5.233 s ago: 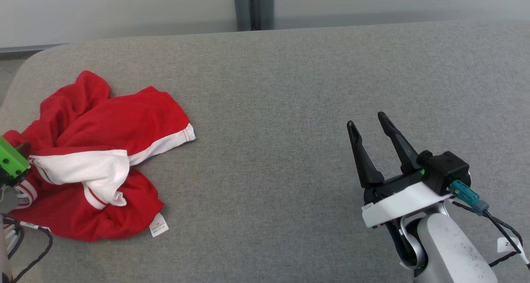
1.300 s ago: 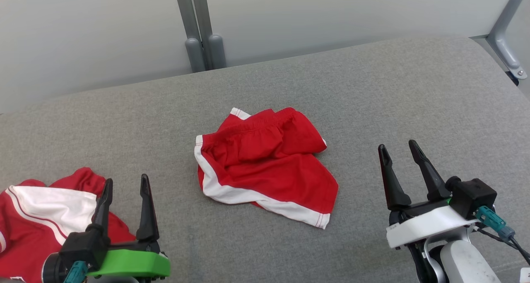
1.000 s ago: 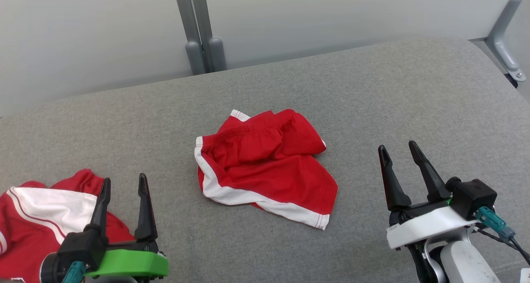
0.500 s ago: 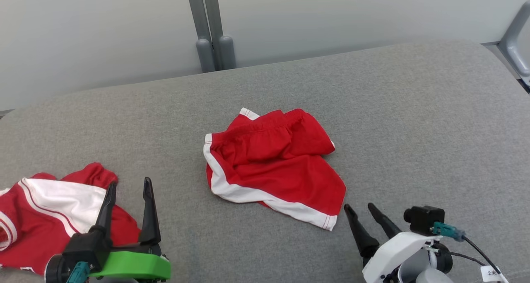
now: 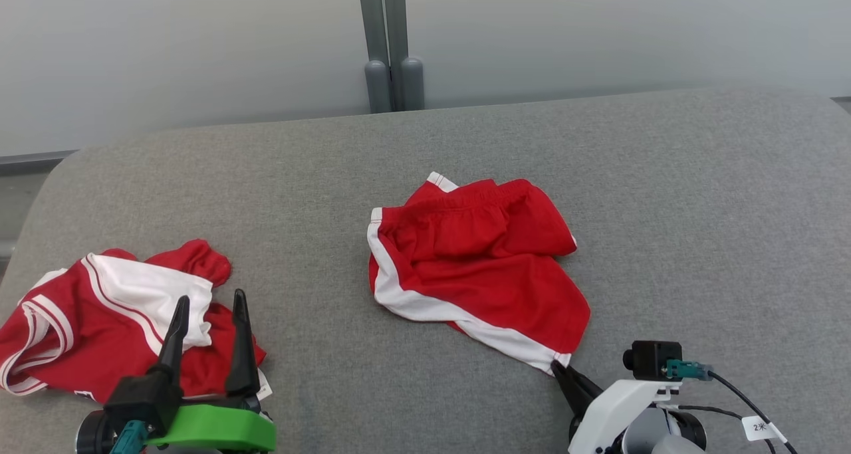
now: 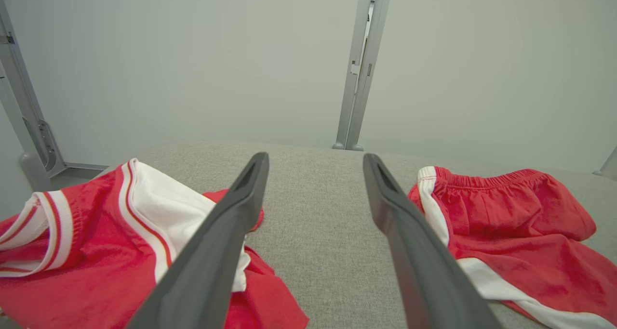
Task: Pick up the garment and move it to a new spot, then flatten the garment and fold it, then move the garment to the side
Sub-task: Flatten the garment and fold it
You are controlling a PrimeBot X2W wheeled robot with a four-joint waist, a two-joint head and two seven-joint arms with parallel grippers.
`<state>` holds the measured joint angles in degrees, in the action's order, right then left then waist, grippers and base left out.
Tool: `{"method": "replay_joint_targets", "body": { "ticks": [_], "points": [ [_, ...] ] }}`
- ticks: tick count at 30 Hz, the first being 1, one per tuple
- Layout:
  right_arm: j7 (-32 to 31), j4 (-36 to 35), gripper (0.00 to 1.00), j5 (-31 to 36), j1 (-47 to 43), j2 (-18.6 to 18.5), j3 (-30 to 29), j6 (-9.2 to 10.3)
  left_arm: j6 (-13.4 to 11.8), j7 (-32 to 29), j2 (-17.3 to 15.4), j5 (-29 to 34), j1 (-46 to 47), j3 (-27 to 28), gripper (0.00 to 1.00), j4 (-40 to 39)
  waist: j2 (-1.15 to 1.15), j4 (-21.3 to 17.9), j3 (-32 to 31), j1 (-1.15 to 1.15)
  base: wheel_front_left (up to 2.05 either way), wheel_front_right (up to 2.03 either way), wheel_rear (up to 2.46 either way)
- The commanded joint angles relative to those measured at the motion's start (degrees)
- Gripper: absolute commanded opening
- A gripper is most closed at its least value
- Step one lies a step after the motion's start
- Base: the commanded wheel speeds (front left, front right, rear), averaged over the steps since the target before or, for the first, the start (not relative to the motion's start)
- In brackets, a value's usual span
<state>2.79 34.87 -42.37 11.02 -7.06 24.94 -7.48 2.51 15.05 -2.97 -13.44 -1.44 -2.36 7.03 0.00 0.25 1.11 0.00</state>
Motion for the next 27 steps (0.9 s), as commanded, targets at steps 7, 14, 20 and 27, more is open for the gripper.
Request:
{"method": "replay_joint_targets", "body": {
  "ticks": [7, 14, 20, 27],
  "points": [
    [2.49, -0.26, 0.0, -2.79, 1.86, -2.45, 0.98, -0.02, -0.12, 0.19, 0.06, -0.14, -0.4, 0.27, 1.0, 0.14, 0.0, -0.27, -0.48, 0.0, 0.0, 0.0, 0.0],
    [3.24, -2.95, 0.0, -3.63, 2.37, -8.9, -0.87, -0.02, -0.32, 0.19, 0.05, 0.04, 0.81, 1.36, 1.0, -0.06, 0.0, -1.43, 0.7, 0.0, 0.0, 0.0, 0.0],
    [4.16, -1.21, 0.0, -1.87, 3.91, -12.14, -2.25, -0.02, 0.32, 0.19, 0.06, -0.26, 1.64, 0.66, 1.0, 0.87, 0.0, -1.96, 1.89, 0.0, 0.0, 0.0, 0.0],
    [7.3, 2.99, 1.0, -0.16, 6.25, -10.68, -3.87, -0.02, 0.47, 0.19, 0.05, -0.36, 2.68, 0.95, 1.0, 1.81, 0.0, -2.23, 2.85, 0.0, 0.0, 0.0, 0.0]
  ]
}}
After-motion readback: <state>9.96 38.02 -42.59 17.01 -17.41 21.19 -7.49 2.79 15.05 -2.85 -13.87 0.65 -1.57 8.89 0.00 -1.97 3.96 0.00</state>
